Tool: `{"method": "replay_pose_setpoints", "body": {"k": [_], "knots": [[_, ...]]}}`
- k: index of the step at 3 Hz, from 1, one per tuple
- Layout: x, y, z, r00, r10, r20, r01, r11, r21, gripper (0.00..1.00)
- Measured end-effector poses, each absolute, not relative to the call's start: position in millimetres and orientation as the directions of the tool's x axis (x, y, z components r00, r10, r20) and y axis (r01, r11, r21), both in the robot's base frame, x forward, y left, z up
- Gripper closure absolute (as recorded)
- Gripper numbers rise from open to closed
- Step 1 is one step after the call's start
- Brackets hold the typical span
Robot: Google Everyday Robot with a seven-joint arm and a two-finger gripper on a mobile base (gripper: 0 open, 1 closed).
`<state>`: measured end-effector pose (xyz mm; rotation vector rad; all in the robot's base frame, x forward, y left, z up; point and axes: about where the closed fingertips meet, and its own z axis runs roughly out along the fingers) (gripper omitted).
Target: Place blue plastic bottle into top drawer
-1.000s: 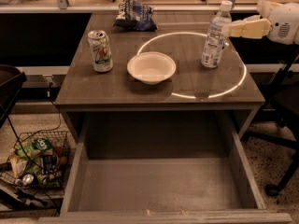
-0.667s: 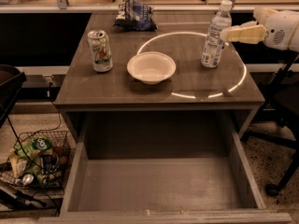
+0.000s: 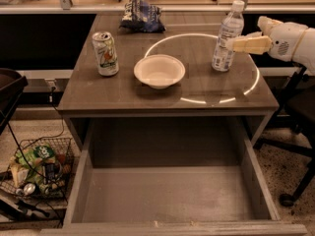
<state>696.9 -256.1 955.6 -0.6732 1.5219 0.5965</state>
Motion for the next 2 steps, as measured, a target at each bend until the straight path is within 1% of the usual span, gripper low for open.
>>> {"method": "replay_pose_setpoints", "body": {"k": [2], "knots": [[697,-236,932,-0.056,-0.015,-0.998,-0.764,0.645,0.033,0.0]]}}
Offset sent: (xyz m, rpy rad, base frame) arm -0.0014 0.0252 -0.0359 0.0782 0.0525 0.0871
